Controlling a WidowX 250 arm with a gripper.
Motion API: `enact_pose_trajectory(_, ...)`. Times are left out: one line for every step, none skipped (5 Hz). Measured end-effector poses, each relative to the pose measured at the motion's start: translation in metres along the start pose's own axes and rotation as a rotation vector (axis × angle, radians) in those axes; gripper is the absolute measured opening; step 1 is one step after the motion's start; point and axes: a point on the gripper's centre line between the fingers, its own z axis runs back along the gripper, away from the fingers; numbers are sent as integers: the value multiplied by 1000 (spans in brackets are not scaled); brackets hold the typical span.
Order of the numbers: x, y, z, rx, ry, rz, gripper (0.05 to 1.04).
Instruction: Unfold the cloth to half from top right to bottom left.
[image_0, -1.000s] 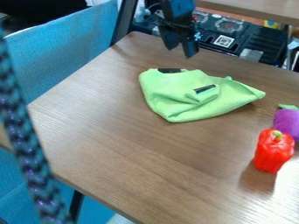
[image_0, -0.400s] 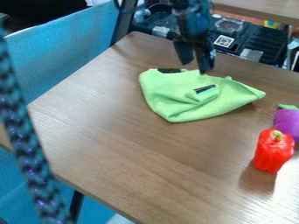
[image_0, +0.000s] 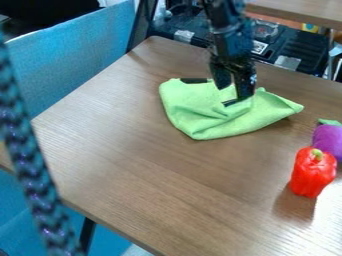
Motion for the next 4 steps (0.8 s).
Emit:
enact_pose_trajectory(3, -7, -5, 1, 8, -22, 1001)
enact_pose_trajectory(-2, -6, -14, -3, 28, -14, 1001)
enact_pose_trajectory(-4, -6, -18, -6, 39, -7, 1001)
enact_pose_trajectory(-9, -6, -27, -19, 68, 10, 967)
